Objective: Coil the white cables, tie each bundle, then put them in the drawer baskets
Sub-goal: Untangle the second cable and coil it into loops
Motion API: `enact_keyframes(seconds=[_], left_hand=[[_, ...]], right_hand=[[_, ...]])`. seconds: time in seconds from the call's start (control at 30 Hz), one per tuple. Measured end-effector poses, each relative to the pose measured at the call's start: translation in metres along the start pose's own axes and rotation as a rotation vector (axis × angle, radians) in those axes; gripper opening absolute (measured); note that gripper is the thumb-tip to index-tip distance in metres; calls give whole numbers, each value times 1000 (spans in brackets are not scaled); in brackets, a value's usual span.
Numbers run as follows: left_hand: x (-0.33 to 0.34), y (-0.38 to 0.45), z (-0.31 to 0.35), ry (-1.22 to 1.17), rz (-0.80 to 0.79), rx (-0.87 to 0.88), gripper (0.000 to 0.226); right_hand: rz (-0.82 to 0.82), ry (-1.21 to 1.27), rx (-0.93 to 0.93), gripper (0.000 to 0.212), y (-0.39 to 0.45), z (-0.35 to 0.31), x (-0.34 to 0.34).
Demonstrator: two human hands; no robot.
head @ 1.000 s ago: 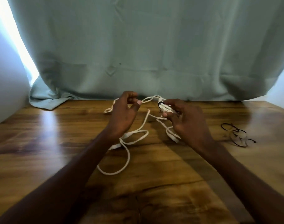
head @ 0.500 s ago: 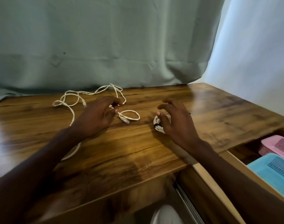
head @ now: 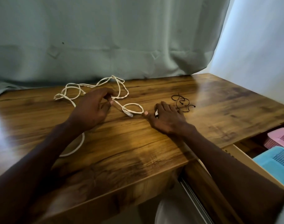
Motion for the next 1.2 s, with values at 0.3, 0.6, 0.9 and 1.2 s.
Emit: enact_keyframes(seconds=[0.3, 0.6, 0.9, 1.2], left_hand=[[-47, -20, -63, 281, -2, -426, 48], [-33, -28, -100, 286, -336, -529, 51], [-69, -32, -143, 262, -12, -667, 8], [-79, -28, -139, -179, 405, -588, 5]], right_hand=[[396, -63, -63, 81, -16, -26, -35], [378, 297, -304, 19, 39, -185, -31], [551, 350, -548, 18, 65, -254, 0], [482, 908, -613, 23, 61, -237, -14]])
Point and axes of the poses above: each hand's wrist, its own y-axis towards the middle knuckle, its own x-axis out of the palm, z = x × y, the point moved 5 cm from there along y, towards the middle knuckle, and after that the axes turned 3 degrees about -z, right-handed, at the moved point
